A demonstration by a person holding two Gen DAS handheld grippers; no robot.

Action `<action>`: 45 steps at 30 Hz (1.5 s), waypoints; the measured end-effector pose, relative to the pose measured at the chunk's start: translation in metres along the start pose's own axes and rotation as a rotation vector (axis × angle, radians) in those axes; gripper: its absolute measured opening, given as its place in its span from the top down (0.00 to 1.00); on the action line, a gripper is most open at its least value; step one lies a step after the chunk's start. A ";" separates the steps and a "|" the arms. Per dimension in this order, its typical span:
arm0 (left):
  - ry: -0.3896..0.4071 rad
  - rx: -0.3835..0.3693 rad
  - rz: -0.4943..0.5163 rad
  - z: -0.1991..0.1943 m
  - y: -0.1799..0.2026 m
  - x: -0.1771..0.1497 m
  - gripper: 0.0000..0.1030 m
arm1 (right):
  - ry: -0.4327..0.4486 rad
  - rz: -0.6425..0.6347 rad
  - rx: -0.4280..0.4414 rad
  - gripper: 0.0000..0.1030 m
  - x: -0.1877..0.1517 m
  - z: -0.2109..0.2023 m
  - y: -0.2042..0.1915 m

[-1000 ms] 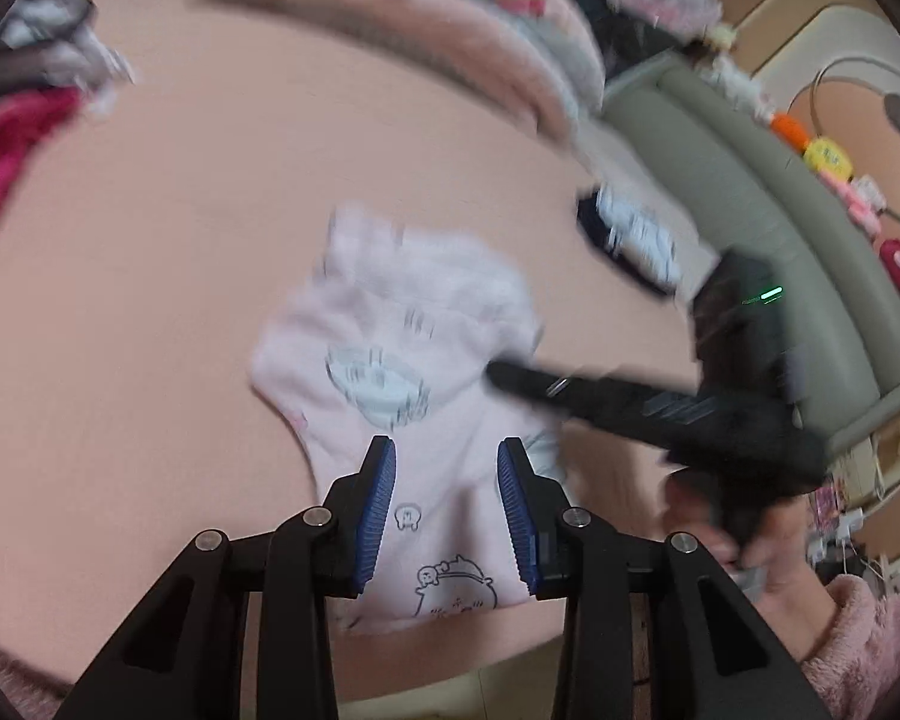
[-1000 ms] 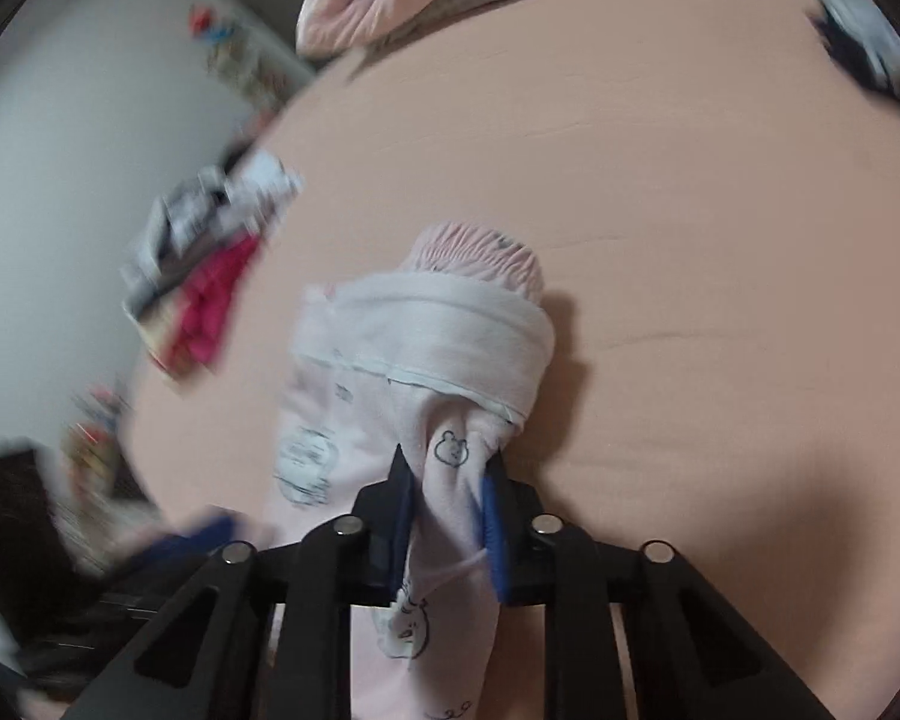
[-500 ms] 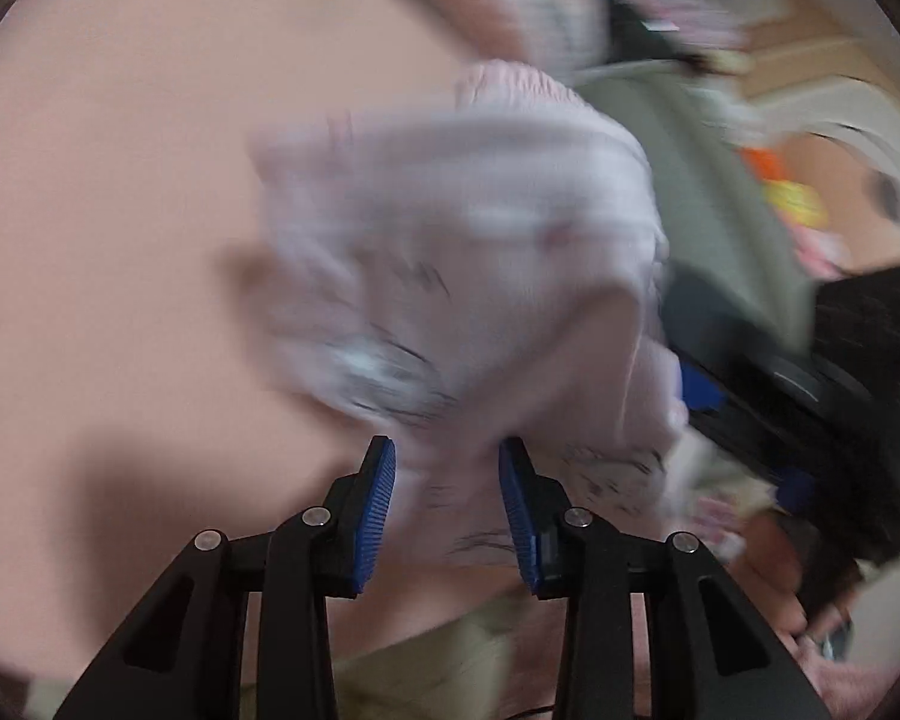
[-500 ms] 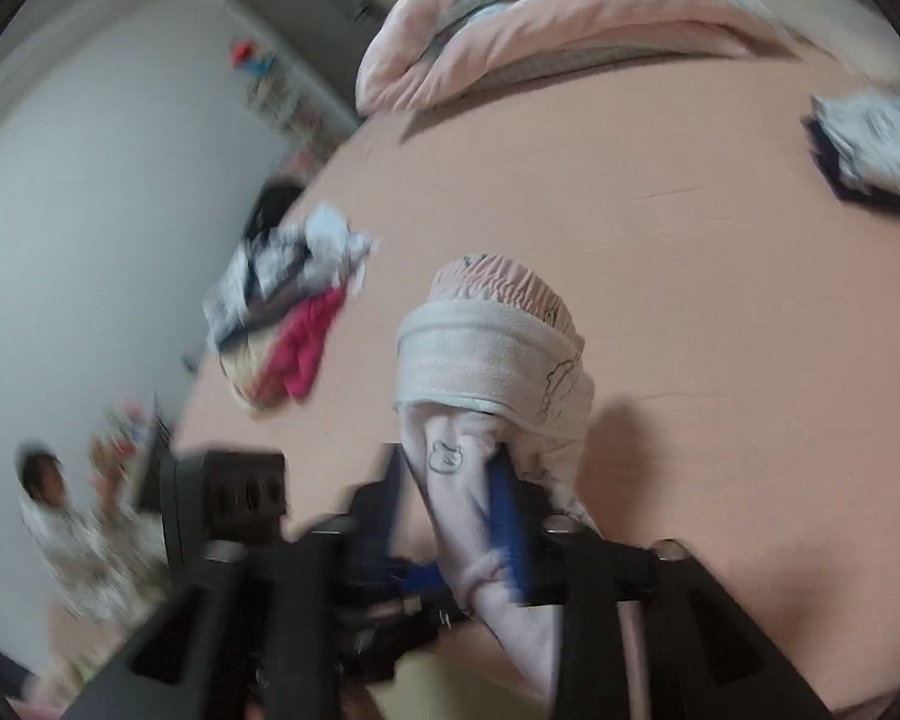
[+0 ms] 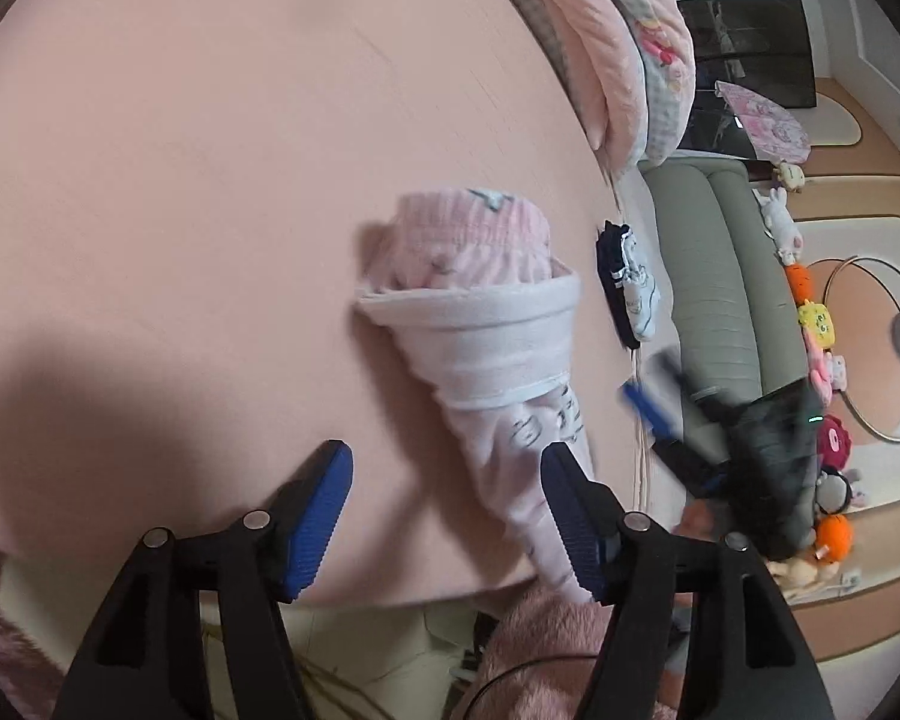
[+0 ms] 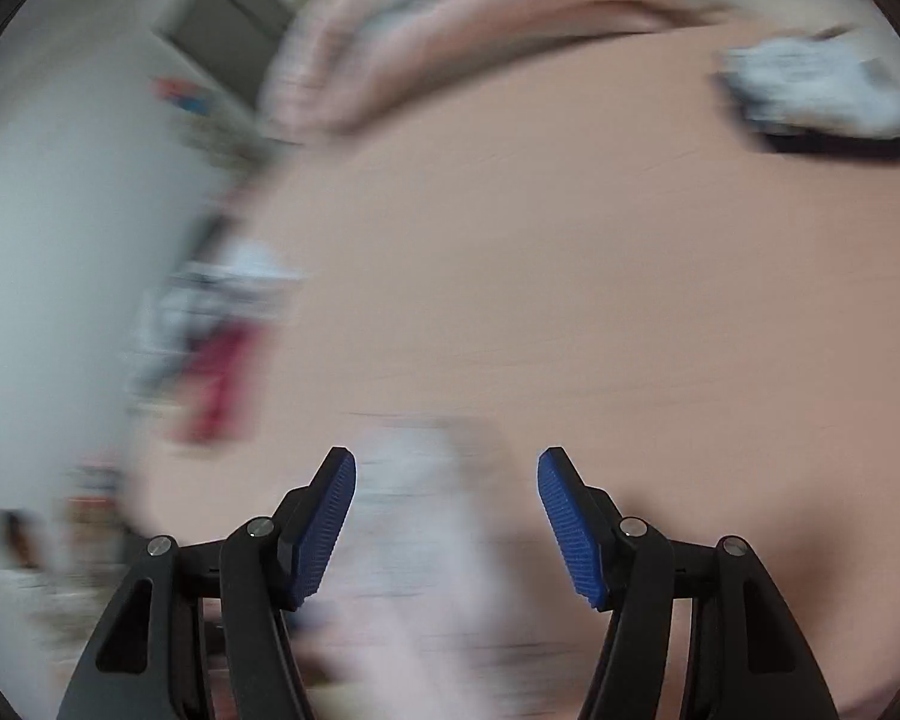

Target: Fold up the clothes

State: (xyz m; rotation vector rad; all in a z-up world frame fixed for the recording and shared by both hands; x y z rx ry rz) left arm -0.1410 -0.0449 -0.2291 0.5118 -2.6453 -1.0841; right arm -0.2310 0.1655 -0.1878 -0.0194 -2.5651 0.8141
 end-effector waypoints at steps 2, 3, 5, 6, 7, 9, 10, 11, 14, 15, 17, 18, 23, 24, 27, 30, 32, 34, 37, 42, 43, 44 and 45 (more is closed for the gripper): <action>0.016 -0.002 0.035 0.015 0.014 0.006 0.39 | -0.053 0.037 0.015 0.39 -0.017 0.006 0.021; 0.024 -0.001 0.054 0.022 0.021 0.009 0.39 | -0.080 0.074 0.051 0.39 -0.027 0.011 0.027; 0.066 0.082 0.175 0.034 0.041 0.016 0.65 | -0.093 0.097 0.088 0.39 -0.042 0.017 0.029; 0.074 0.109 0.237 0.037 0.054 0.017 0.87 | -0.091 0.084 0.088 0.39 -0.042 0.016 0.026; 0.079 0.131 0.299 0.040 0.068 0.017 0.87 | -0.089 0.072 0.086 0.39 -0.042 0.013 0.024; 0.080 0.023 0.356 0.026 0.099 0.013 0.87 | -0.063 0.086 0.111 0.39 -0.034 0.000 0.021; 0.080 -0.037 0.382 0.018 0.114 0.010 0.87 | -0.011 0.102 0.128 0.39 -0.025 -0.016 0.021; 0.086 -0.090 0.421 0.009 0.126 0.007 0.87 | 0.042 0.117 0.144 0.39 -0.016 -0.033 0.022; 0.106 -0.249 0.542 -0.019 0.160 -0.004 0.87 | 0.157 0.126 0.163 0.39 0.005 -0.075 0.020; 0.088 -0.204 0.568 -0.015 0.160 -0.003 0.87 | 0.186 0.110 0.158 0.39 0.010 -0.087 0.016; 0.034 -0.048 0.563 0.013 0.134 0.015 0.87 | 0.214 0.074 0.144 0.39 0.013 -0.103 0.008; 0.006 0.030 0.557 0.028 0.120 0.024 0.87 | 0.210 0.062 0.134 0.38 0.012 -0.106 0.006; -0.091 0.270 0.497 0.065 0.053 0.052 0.83 | 0.077 0.024 0.005 0.37 -0.018 -0.075 0.022; -0.093 0.254 0.473 0.063 0.051 0.054 0.78 | 0.051 0.020 -0.016 0.37 -0.024 -0.067 0.023; -0.018 0.302 0.477 0.046 0.043 0.050 0.62 | -0.008 -0.003 -0.041 0.37 -0.043 -0.046 0.022; 0.112 0.346 0.497 0.022 0.044 0.044 0.59 | -0.018 -0.128 -0.059 0.37 -0.045 -0.032 -0.001; 0.197 0.367 0.517 0.004 0.048 0.033 0.59 | -0.033 -0.227 -0.134 0.37 -0.048 -0.022 -0.009; 0.245 0.362 0.595 -0.005 0.063 0.018 0.60 | -0.051 -0.240 -0.189 0.37 -0.052 -0.012 -0.004; 0.200 0.285 0.720 0.009 0.085 -0.009 0.60 | -0.054 -0.194 -0.153 0.37 -0.055 -0.013 0.003; 0.071 0.541 0.662 0.052 0.046 0.010 0.92 | -0.061 -0.148 -0.119 0.37 -0.058 -0.020 0.011; 0.066 0.529 0.577 0.045 0.036 0.019 0.92 | -0.059 -0.133 -0.104 0.37 -0.059 -0.021 0.012; 0.075 0.539 0.511 0.037 0.024 0.026 0.92 | -0.057 -0.118 -0.089 0.37 -0.060 -0.023 0.014; 0.103 0.570 0.454 0.026 0.014 0.032 0.92 | -0.058 -0.096 -0.059 0.37 -0.060 -0.023 0.015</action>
Point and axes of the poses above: each gripper's, at about its wrist camera, not at the fingertips, and z roughly the way its jaws point, y to its right, x to its top, the point moved 7 cm from there along z, roughly the way its jaws point, and after that the axes turned 10 degrees about x, right-handed, at the moved point
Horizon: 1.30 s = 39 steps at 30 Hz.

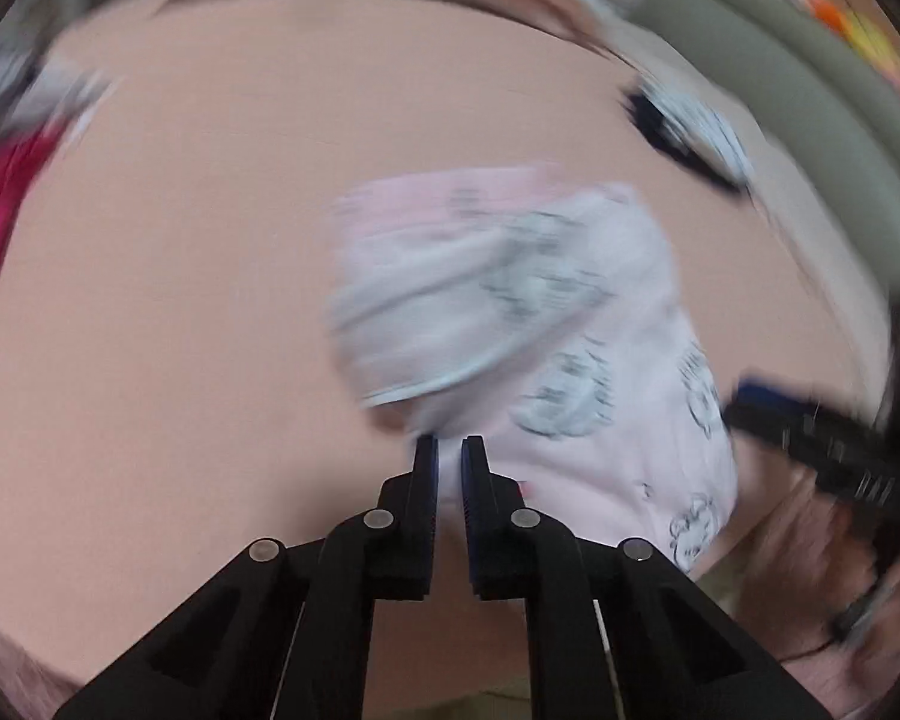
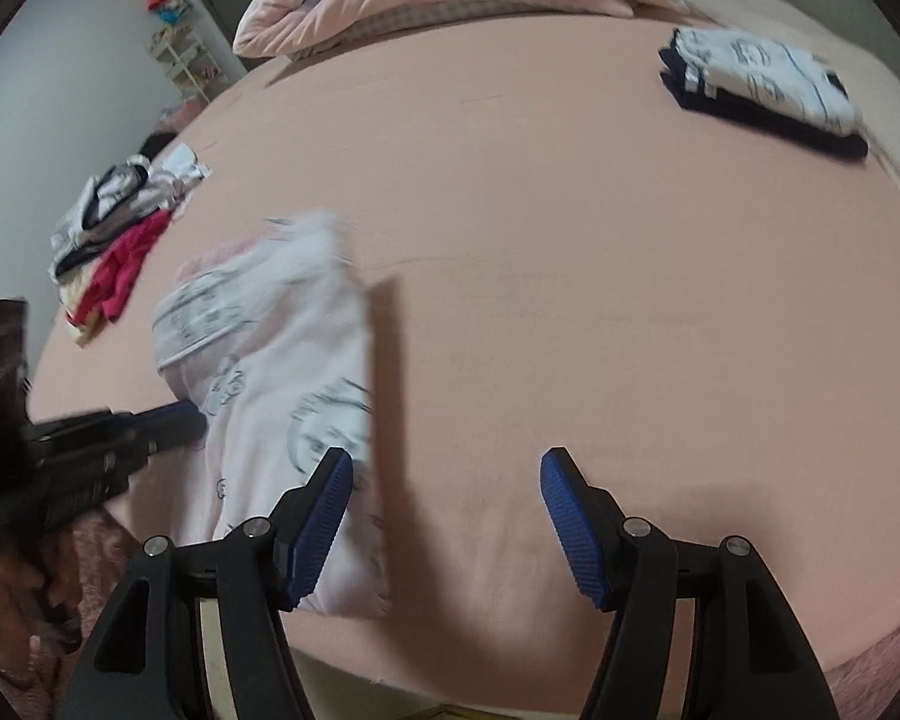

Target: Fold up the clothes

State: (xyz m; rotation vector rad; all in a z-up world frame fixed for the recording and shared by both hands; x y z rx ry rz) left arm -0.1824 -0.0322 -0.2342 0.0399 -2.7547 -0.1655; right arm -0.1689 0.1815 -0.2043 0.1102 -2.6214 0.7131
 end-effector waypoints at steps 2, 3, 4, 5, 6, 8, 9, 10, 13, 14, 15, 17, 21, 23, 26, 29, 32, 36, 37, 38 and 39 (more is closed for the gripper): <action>0.011 -0.135 -0.150 -0.002 -0.026 0.007 0.91 | -0.008 0.054 0.084 0.37 0.000 0.004 0.002; -0.010 -0.234 -0.205 -0.001 -0.028 0.009 0.84 | -0.017 0.086 0.136 0.37 0.001 0.008 0.003; -0.024 -0.306 -0.222 0.002 -0.024 0.011 0.77 | -0.019 0.114 0.171 0.37 0.001 0.012 0.004; -0.036 -0.375 -0.234 0.005 -0.020 0.013 0.52 | -0.019 0.141 0.200 0.34 0.002 0.016 0.005; -0.048 -0.444 -0.245 0.007 -0.016 0.015 0.36 | -0.017 0.143 0.223 0.30 0.002 0.019 0.004; -0.055 -0.452 -0.204 0.011 0.002 0.020 0.35 | -0.013 0.120 0.260 0.20 0.003 0.024 0.000; -0.039 -0.407 -0.164 0.016 0.012 0.025 0.35 | -0.006 0.111 0.263 0.20 0.003 0.024 -0.002; -0.027 -0.360 -0.119 0.021 0.021 0.027 0.35 | 0.002 0.104 0.263 0.20 0.003 0.023 -0.002; 0.003 -0.244 0.019 0.037 0.052 0.037 0.72 | 0.028 0.103 0.264 0.38 0.004 0.019 -0.001; 0.011 -0.279 0.043 0.035 0.065 0.041 0.85 | 0.039 0.121 0.267 0.38 0.004 0.017 0.003; 0.029 -0.334 0.060 0.025 0.076 0.045 0.85 | 0.055 0.143 0.263 0.38 0.006 0.012 0.007; 0.081 -0.467 0.082 -0.006 0.091 0.047 0.85 | 0.127 0.157 0.271 0.38 0.013 -0.010 0.011; 0.115 -0.617 0.091 -0.038 0.086 0.051 0.85 | 0.246 0.141 0.267 0.38 0.029 -0.052 0.010; 0.056 -0.531 0.102 -0.009 0.062 0.055 0.85 | 0.228 0.098 0.242 0.38 0.034 -0.049 -0.001; -0.092 -0.379 0.082 0.047 0.014 0.056 0.79 | 0.138 0.031 0.192 0.38 0.039 -0.020 -0.017; -0.140 -0.403 0.021 0.054 -0.010 0.054 0.74 | 0.061 0.033 0.123 0.38 0.037 0.012 -0.019; -0.106 -0.346 0.053 0.045 -0.012 0.053 0.70 | -0.007 0.071 0.148 0.38 0.028 0.032 -0.017; -0.022 -0.228 0.049 0.034 -0.011 0.056 0.67 | -0.026 -0.016 0.151 0.38 0.018 0.044 -0.032; 0.003 -0.171 0.069 0.028 -0.006 0.056 0.67 | -0.023 -0.043 0.133 0.38 0.021 0.048 -0.036; 0.032 -0.126 0.096 0.021 -0.002 0.054 0.67 | -0.020 -0.071 0.114 0.38 0.024 0.051 -0.039; 0.061 -0.082 0.124 0.013 0.002 0.053 0.67 | -0.017 -0.098 0.095 0.38 0.027 0.054 -0.043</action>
Point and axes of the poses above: each gripper's, at about its wrist camera, not at the fingertips, and z roughly the way its jaws point, y to its right, x to its top, the point moved 7 cm from there along z, roughly the way its jaws point, and after that the axes turned 10 degrees about x, right-handed, at the moved point
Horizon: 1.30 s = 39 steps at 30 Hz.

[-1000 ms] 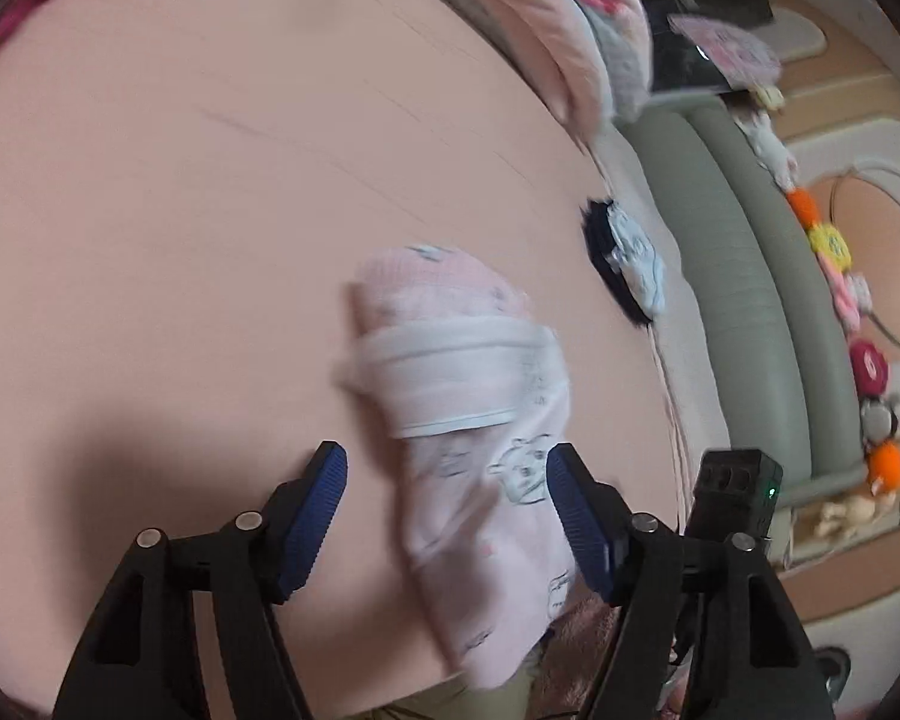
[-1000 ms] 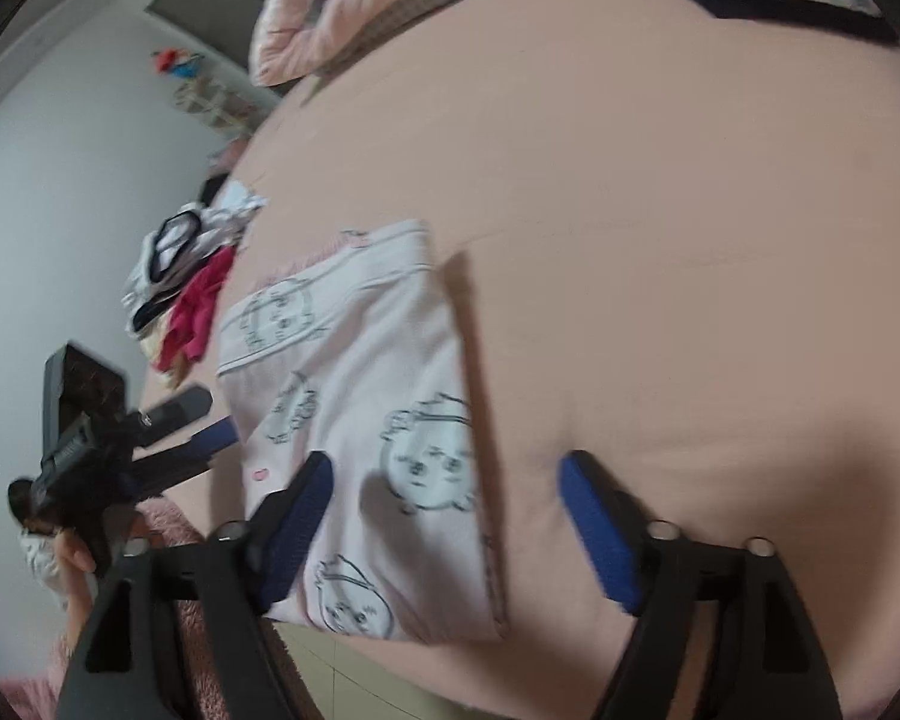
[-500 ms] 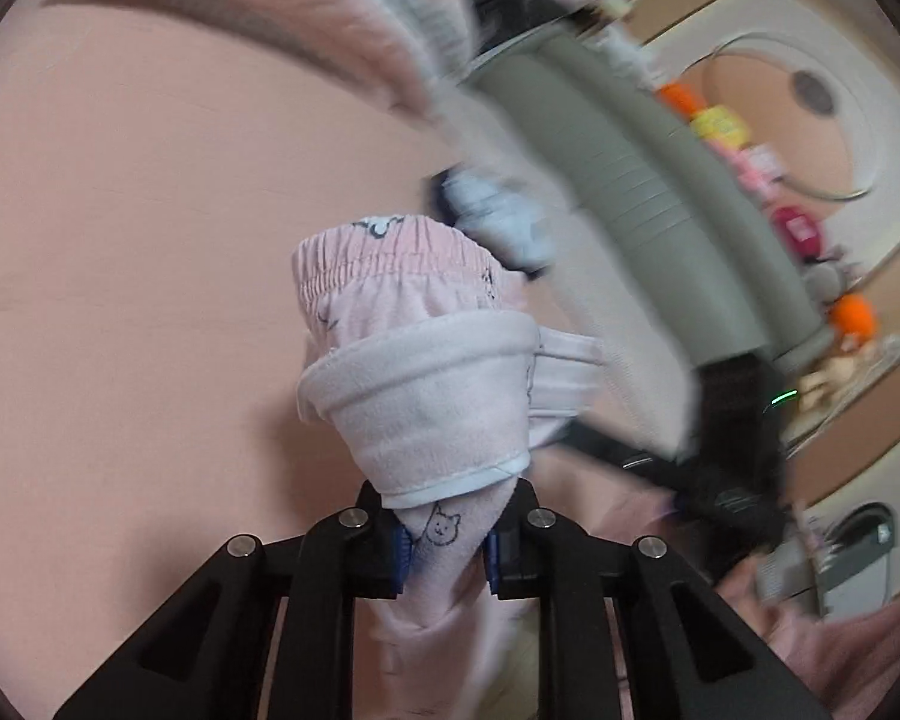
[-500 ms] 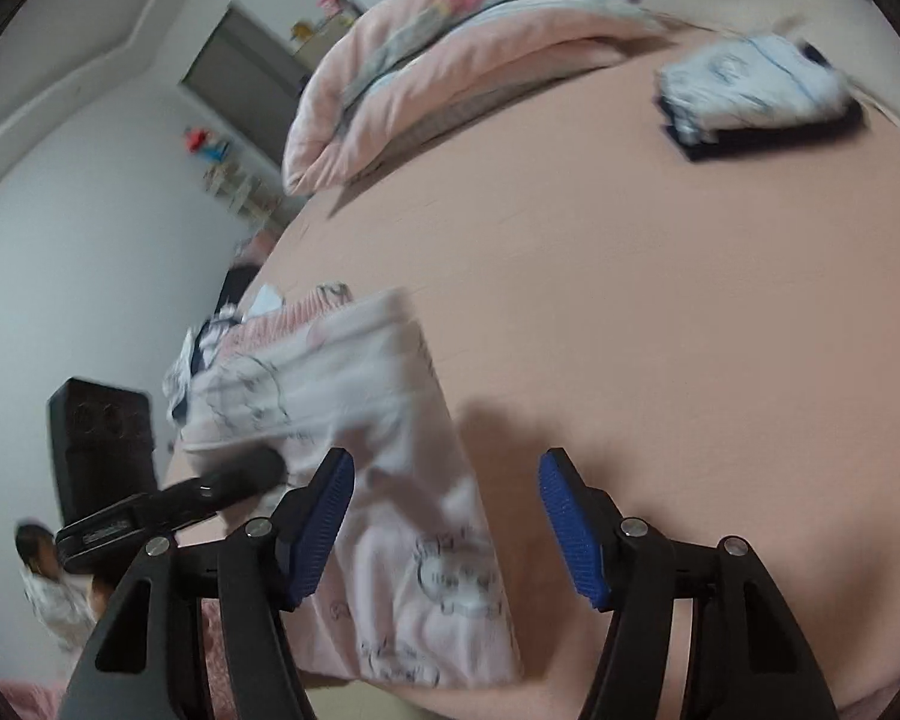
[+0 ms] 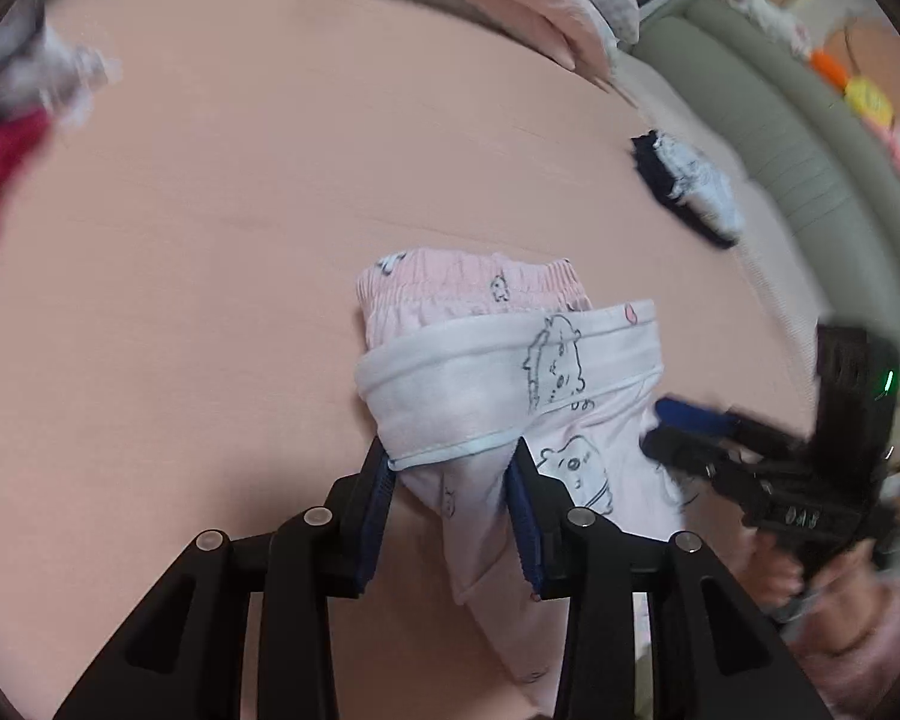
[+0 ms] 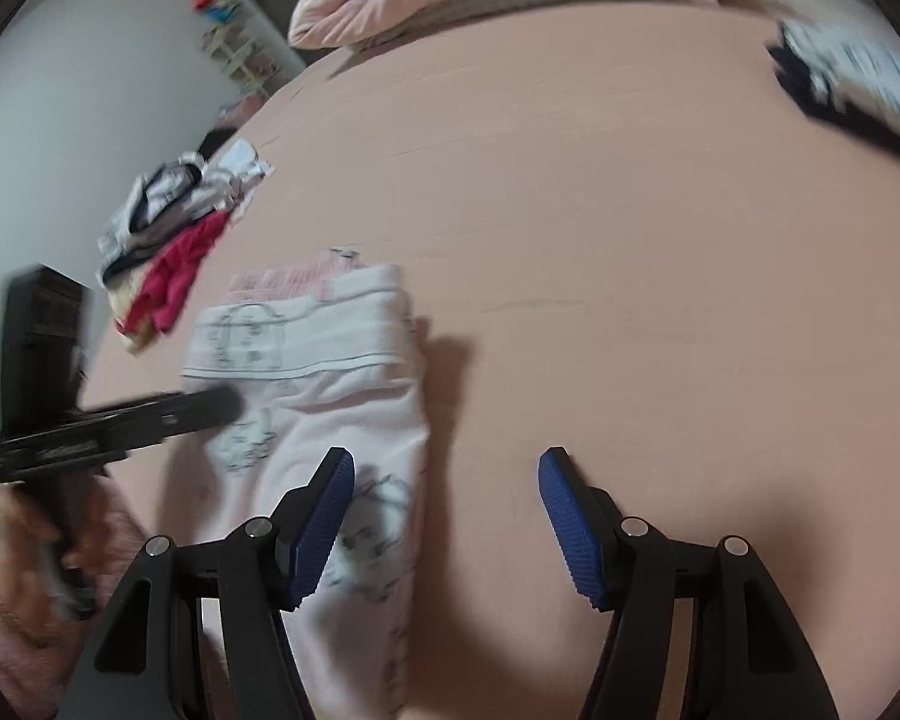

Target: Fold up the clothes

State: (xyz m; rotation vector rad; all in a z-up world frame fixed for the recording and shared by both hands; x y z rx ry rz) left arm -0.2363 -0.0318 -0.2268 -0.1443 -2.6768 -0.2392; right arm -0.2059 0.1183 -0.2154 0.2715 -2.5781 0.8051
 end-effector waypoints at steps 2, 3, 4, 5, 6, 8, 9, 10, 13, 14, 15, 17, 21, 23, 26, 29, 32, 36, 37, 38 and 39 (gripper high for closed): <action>0.064 0.083 0.080 -0.013 0.015 0.003 0.67 | 0.002 -0.054 -0.039 0.49 0.007 0.007 -0.006; 0.097 0.142 0.129 -0.019 0.021 0.004 0.67 | 0.011 -0.066 -0.055 0.50 0.012 0.007 -0.012; 0.109 0.229 0.152 -0.023 0.015 0.005 0.67 | 0.039 -0.064 -0.074 0.50 0.017 0.000 -0.015; 0.117 0.320 0.171 -0.028 0.006 0.006 0.67 | 0.074 -0.058 -0.090 0.50 0.019 -0.011 -0.017; 0.125 0.411 0.189 -0.034 -0.003 0.007 0.67 | 0.101 -0.055 -0.105 0.50 0.019 -0.021 -0.020; 0.109 0.378 0.135 -0.035 -0.010 0.008 0.68 | 0.114 -0.066 -0.130 0.50 0.012 -0.034 -0.024; 0.105 0.269 0.118 -0.037 -0.004 0.006 0.68 | 0.098 -0.081 -0.130 0.50 0.006 -0.037 -0.026; 0.102 0.161 0.100 -0.039 0.002 0.005 0.68 | 0.072 -0.096 -0.118 0.50 -0.002 -0.037 -0.028; 0.115 -0.006 0.246 -0.039 0.057 -0.002 0.68 | 0.015 -0.126 -0.083 0.50 -0.025 -0.030 -0.033; 0.097 0.006 0.290 -0.033 0.069 -0.008 0.68 | -0.005 -0.148 -0.098 0.50 -0.029 -0.025 -0.035; 0.040 0.055 0.318 -0.019 0.075 -0.016 0.68 | -0.024 -0.169 -0.112 0.50 -0.033 -0.019 -0.037; -0.030 0.124 0.338 0.001 0.066 -0.031 0.67 | -0.064 -0.212 -0.140 0.50 -0.042 -0.007 -0.041; -0.070 0.221 0.317 0.007 0.039 -0.041 0.62 | -0.036 -0.205 -0.253 0.50 -0.042 -0.020 -0.019; -0.072 0.254 0.242 0.002 0.018 -0.036 0.44 | -0.020 -0.207 -0.331 0.50 -0.040 -0.029 -0.009; -0.021 0.189 0.135 -0.017 0.011 -0.028 0.47 | -0.020 -0.179 -0.252 0.50 -0.042 -0.039 -0.013; -0.003 0.137 0.123 -0.030 0.020 -0.034 0.47 | -0.057 -0.098 -0.084 0.42 -0.052 -0.036 -0.026; -0.034 0.043 0.060 -0.025 0.015 -0.049 0.47 | -0.082 -0.082 -0.062 0.38 -0.065 -0.025 -0.026; -0.052 0.078 0.081 -0.017 0.030 -0.066 0.47 | -0.098 -0.093 -0.019 0.90 -0.067 -0.011 -0.030; -0.055 0.091 0.088 -0.016 0.033 -0.070 0.47 | -0.083 -0.124 -0.032 0.92 -0.065 -0.013 -0.035; -0.051 0.103 0.091 -0.017 0.035 -0.070 0.47 | -0.064 -0.174 -0.077 0.95 -0.062 -0.016 -0.041; -0.043 0.112 0.098 -0.021 0.035 -0.071 0.47 | -0.055 -0.229 -0.119 0.96 -0.060 -0.016 -0.046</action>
Point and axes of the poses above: each gripper's, at about its wrist camera, not at the fingertips, and z roughly the way its jaws point, y to its right, x to its top, the point moved 7 cm from there along z, roughly the way its jaws point, and after that the axes turned 10 degrees about x, right-handed, at the moved point
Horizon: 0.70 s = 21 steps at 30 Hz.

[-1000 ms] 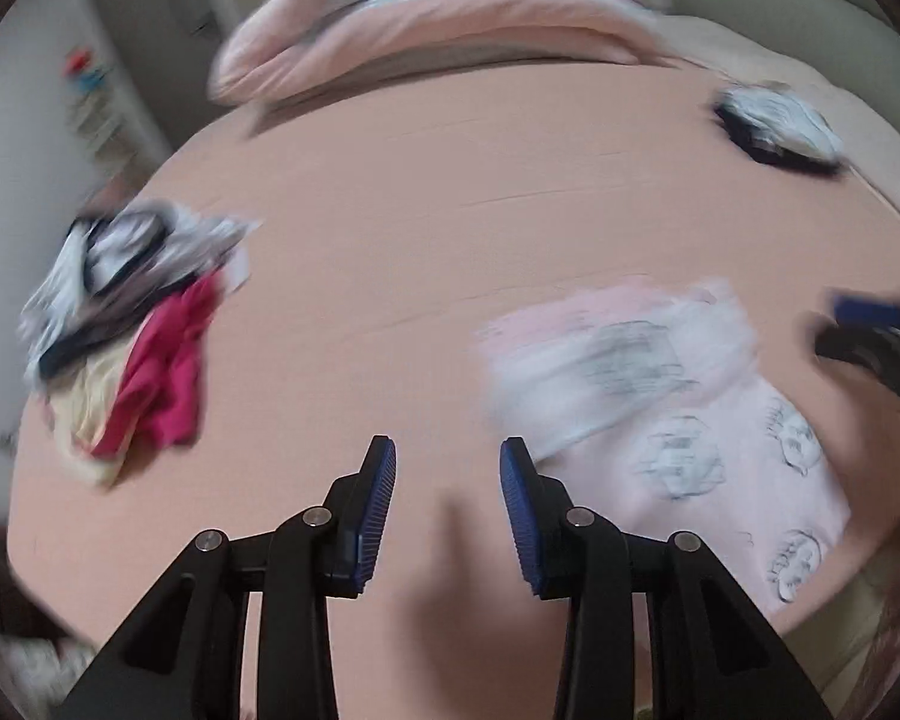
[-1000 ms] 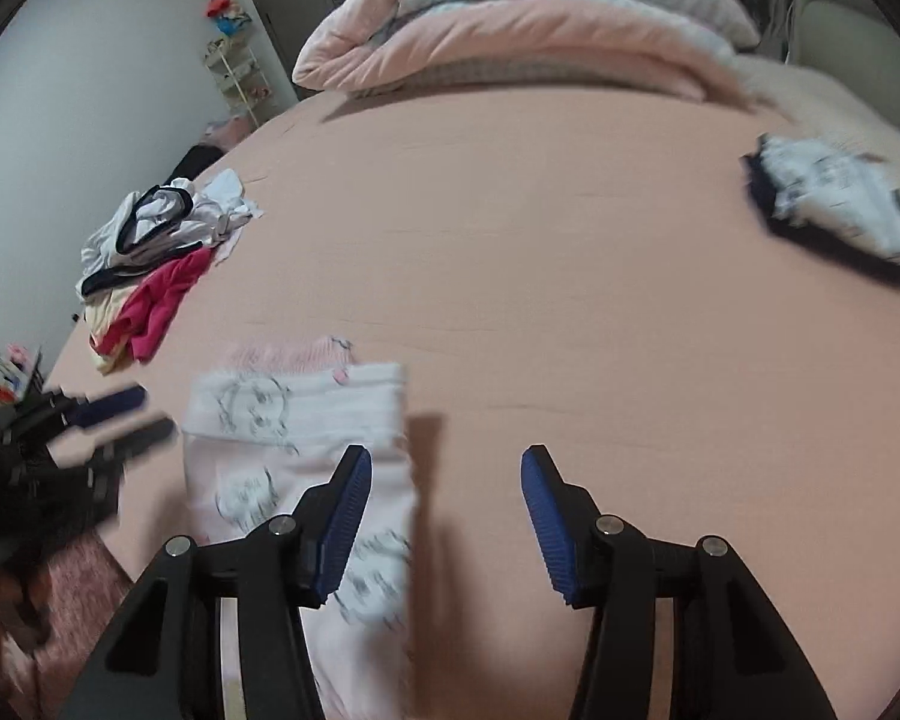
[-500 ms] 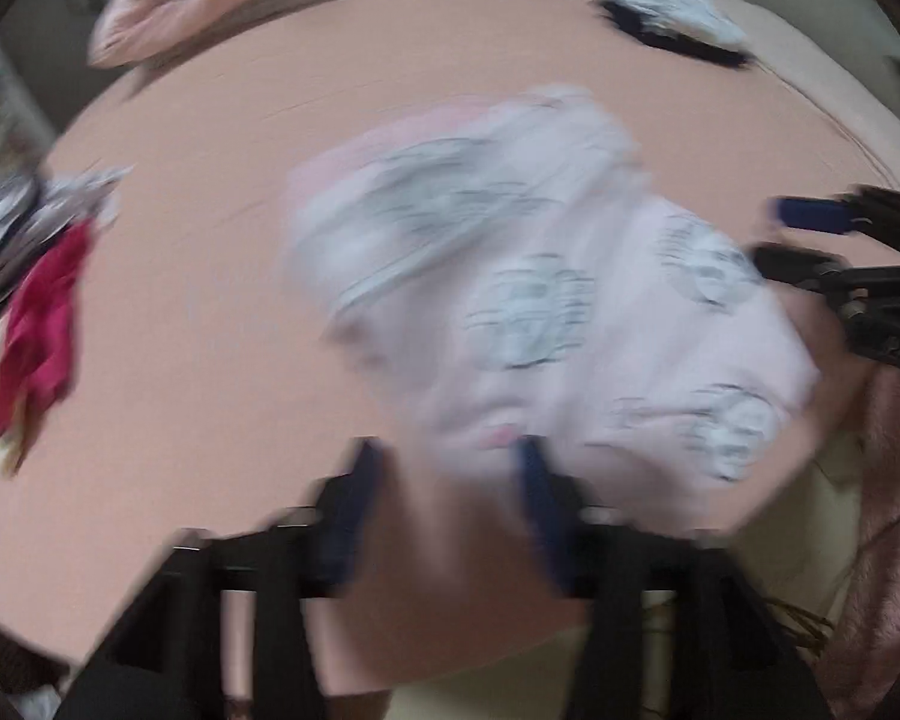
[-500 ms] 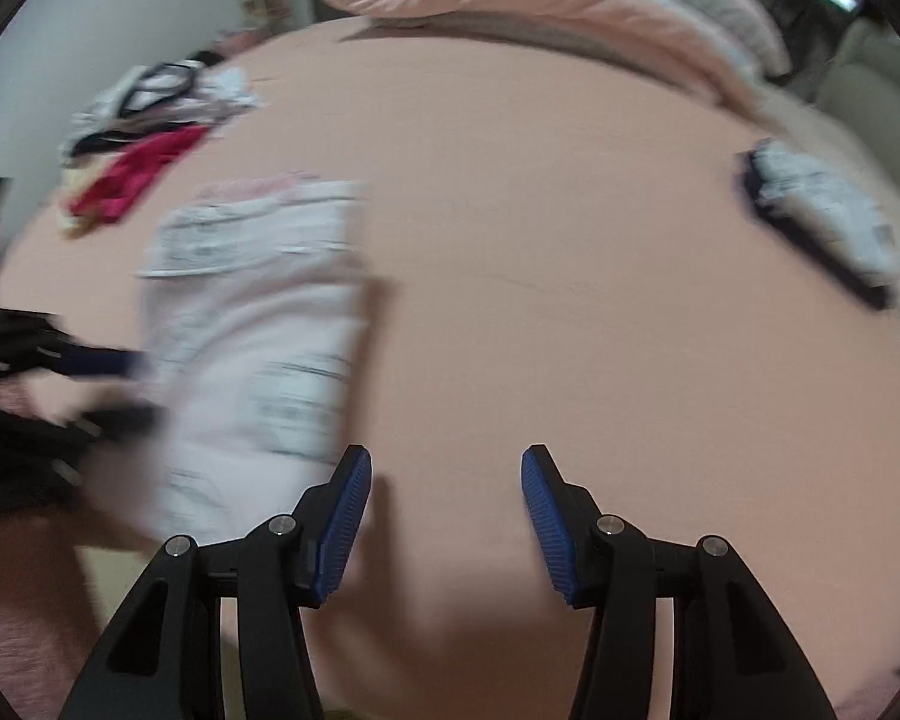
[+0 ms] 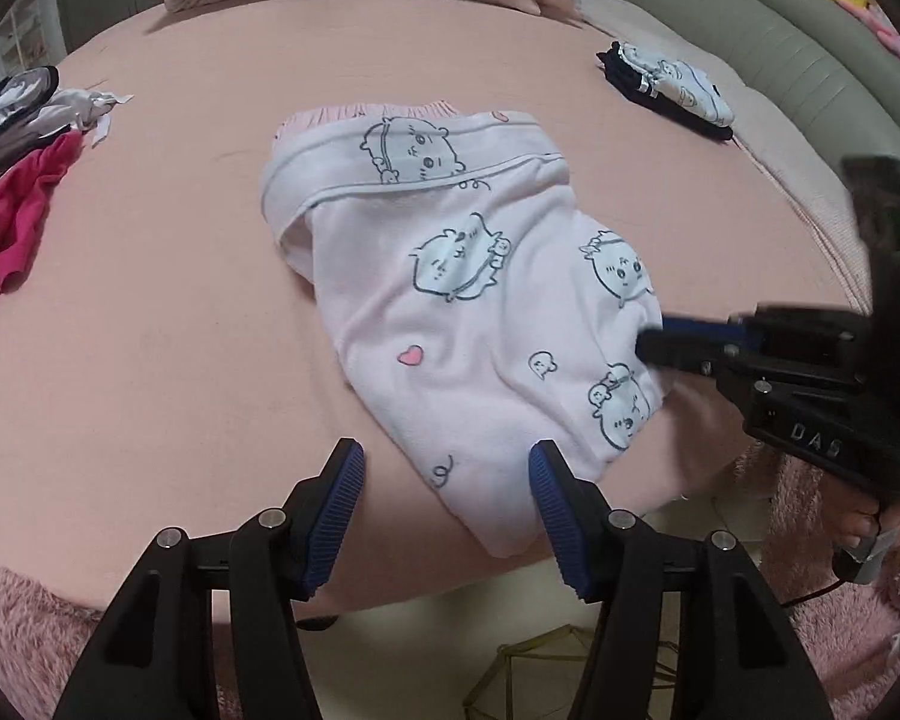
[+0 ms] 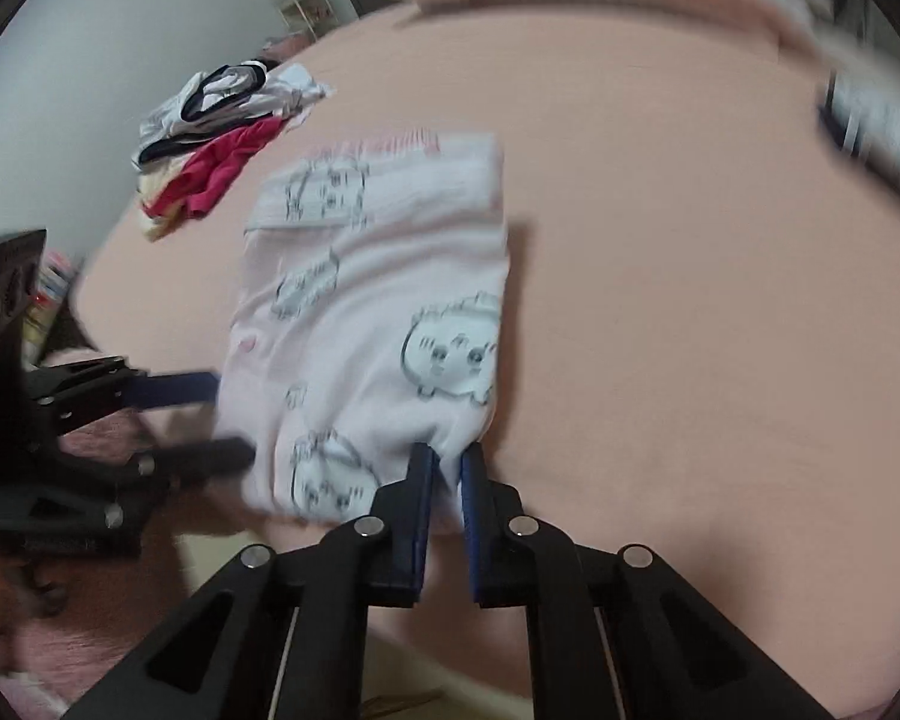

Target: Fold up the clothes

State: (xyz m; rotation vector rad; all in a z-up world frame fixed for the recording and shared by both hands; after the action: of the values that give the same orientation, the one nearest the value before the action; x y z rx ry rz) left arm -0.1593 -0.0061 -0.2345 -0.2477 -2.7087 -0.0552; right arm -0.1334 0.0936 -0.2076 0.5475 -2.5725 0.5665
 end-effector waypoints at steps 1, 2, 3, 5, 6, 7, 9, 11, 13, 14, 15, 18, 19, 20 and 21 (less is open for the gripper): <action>0.021 0.003 0.009 -0.006 0.000 0.001 0.47 | 0.007 -0.049 -0.045 0.96 0.004 0.000 -0.003; 0.067 -0.004 0.014 -0.013 0.002 0.007 0.47 | 0.007 -0.076 -0.067 0.96 0.007 0.001 -0.005; 0.116 -0.021 0.024 -0.020 0.006 0.016 0.47 | 0.006 -0.086 -0.073 0.96 0.010 0.003 -0.005; 0.164 -0.040 0.069 -0.022 0.015 0.029 0.47 | 0.009 -0.098 -0.079 0.96 0.015 0.007 -0.003; 0.154 -0.038 0.106 -0.017 0.019 0.032 0.47 | 0.011 -0.101 -0.077 0.96 0.017 0.008 -0.002; 0.144 -0.036 0.143 -0.011 0.023 0.035 0.47 | 0.001 -0.099 -0.081 0.96 0.017 0.011 0.000; 0.090 -0.020 0.213 0.008 0.029 0.035 0.50 | -0.024 -0.120 -0.124 0.96 0.012 0.018 0.000; 0.070 0.011 0.265 0.015 0.026 0.027 0.51 | -0.035 -0.164 -0.204 0.97 0.003 0.016 0.014; 0.052 0.034 0.296 0.017 0.021 0.022 0.51 | -0.033 -0.147 -0.231 0.97 0.001 0.007 0.026; 0.039 0.047 0.294 0.015 0.017 0.021 0.51 | -0.031 -0.134 -0.241 0.97 0.000 0.003 0.032; 0.036 0.065 0.280 0.010 0.011 0.021 0.51 | -0.026 -0.116 -0.263 0.97 0.001 -0.002 0.038; 0.079 0.059 0.195 -0.004 -0.003 0.025 0.51 | 0.011 -0.031 -0.202 0.95 0.009 -0.010 0.037; 0.086 0.058 0.171 -0.006 -0.006 0.026 0.51 | 0.033 -0.017 -0.162 0.91 0.012 -0.014 0.032; 0.092 0.058 0.148 -0.007 -0.009 0.026 0.51 | 0.059 -0.020 -0.117 0.91 0.017 -0.018 0.023; 0.084 0.056 0.135 -0.004 -0.009 0.026 0.51 | 0.075 -0.028 -0.078 0.91 0.021 -0.019 0.012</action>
State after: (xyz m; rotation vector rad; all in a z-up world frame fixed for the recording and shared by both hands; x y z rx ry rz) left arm -0.1821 -0.0109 -0.2203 -0.4013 -2.5993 0.0479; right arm -0.1496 0.1072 -0.1854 0.5245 -2.5004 0.4663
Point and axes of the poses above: each gripper's, at about its wrist camera, not at the fingertips, and z roughly the way its jaws point, y to its right, x to its top, the point moved 7 cm from there along z, roughly the way its jaws point, and after that the axes turned 10 degrees about x, right-handed, at the moved point
